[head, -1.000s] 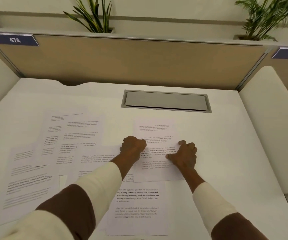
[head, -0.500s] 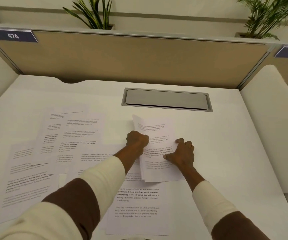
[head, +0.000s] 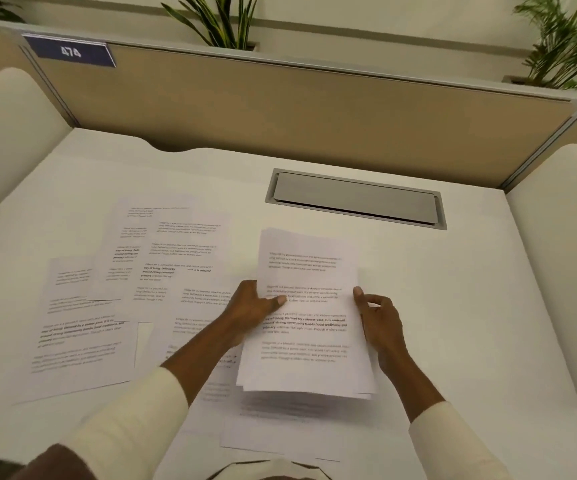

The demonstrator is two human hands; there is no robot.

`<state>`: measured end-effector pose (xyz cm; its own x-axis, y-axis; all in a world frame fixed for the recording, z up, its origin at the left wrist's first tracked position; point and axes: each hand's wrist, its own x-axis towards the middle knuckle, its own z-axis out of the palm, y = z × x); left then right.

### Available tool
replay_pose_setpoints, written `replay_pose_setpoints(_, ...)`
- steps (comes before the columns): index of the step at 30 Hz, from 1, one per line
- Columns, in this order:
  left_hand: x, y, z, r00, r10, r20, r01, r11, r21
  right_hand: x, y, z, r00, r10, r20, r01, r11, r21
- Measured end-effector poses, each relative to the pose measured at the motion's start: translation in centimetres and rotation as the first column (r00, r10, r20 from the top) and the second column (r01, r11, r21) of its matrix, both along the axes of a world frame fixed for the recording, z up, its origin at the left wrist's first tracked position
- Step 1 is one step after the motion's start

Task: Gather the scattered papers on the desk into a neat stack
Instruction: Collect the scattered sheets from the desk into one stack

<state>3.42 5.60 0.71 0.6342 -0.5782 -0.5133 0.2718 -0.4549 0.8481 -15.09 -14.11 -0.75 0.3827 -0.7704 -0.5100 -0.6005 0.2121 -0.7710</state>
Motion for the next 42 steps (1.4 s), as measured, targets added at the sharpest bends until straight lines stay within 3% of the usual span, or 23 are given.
replay_pose_setpoints(2,0.0,3.2,-0.2,1.000,0.022,0.003,-0.022,1.000,-0.014,-0.8,1.7,-0.2,0.999,-0.023,0.030,0.022,0.999,0.035)
replay_pose_setpoints(5,-0.2,8.1,-0.7,0.997,0.072,0.001,-0.072,0.997,-0.021,-1.5,4.3,-0.4,0.979,0.061,-0.195,-0.081,0.992,-0.095)
replay_pose_setpoints(8,-0.3,12.8,-1.5,0.992,0.129,0.000,-0.129,0.992,-0.012,-1.7,7.1,0.1,0.879,0.145,-0.454,-0.271,0.935,-0.227)
replay_pose_setpoints(11,0.1,17.3,-2.0,0.982,0.190,-0.007,-0.190,0.982,0.011,-1.1,10.1,0.5,0.730,0.207,-0.651,-0.492,0.820,-0.291)
replay_pose_setpoints(14,0.3,21.2,-2.6,0.969,0.246,-0.006,-0.245,0.969,0.031,0.0,12.4,0.8,0.635,0.208,-0.744,-0.581,0.763,-0.283)
replay_pose_setpoints(17,0.6,24.3,-3.3,0.963,0.268,-0.027,-0.266,0.962,0.056,0.9,13.7,1.0,0.633,0.208,-0.746,-0.568,0.779,-0.265)
replay_pose_setpoints(25,4.2,29.3,-4.2,0.962,0.263,-0.070,-0.261,0.964,0.045,2.0,14.2,0.5,0.759,0.104,-0.643,-0.329,0.913,-0.242)
replay_pose_setpoints(28,5.4,30.5,-4.3,0.965,0.250,-0.080,-0.249,0.968,0.022,1.0,14.1,-0.3,0.894,0.004,-0.448,-0.110,0.971,-0.211)
replay_pose_setpoints(32,6.5,31.9,-4.5,0.968,0.232,-0.092,-0.232,0.973,0.010,-0.5,14.2,-0.5,0.990,-0.046,-0.131,0.004,0.953,-0.304)
replay_pose_setpoints(34,7.0,32.6,-4.5,0.971,0.214,-0.102,-0.216,0.976,-0.010,-1.1,14.1,-0.1,0.996,-0.077,0.046,0.087,0.943,-0.322)
replay_pose_setpoints(37,7.6,33.4,-4.4,0.975,0.188,-0.115,-0.195,0.979,-0.057,-1.1,14.5,1.6,0.955,-0.123,0.271,0.177,0.967,-0.184)
replay_pose_setpoints(42,8.2,34.1,-4.7,0.974,0.170,-0.153,-0.185,0.979,-0.090,2.2,18.7,1.8,0.951,0.005,0.309,0.026,0.995,-0.095)
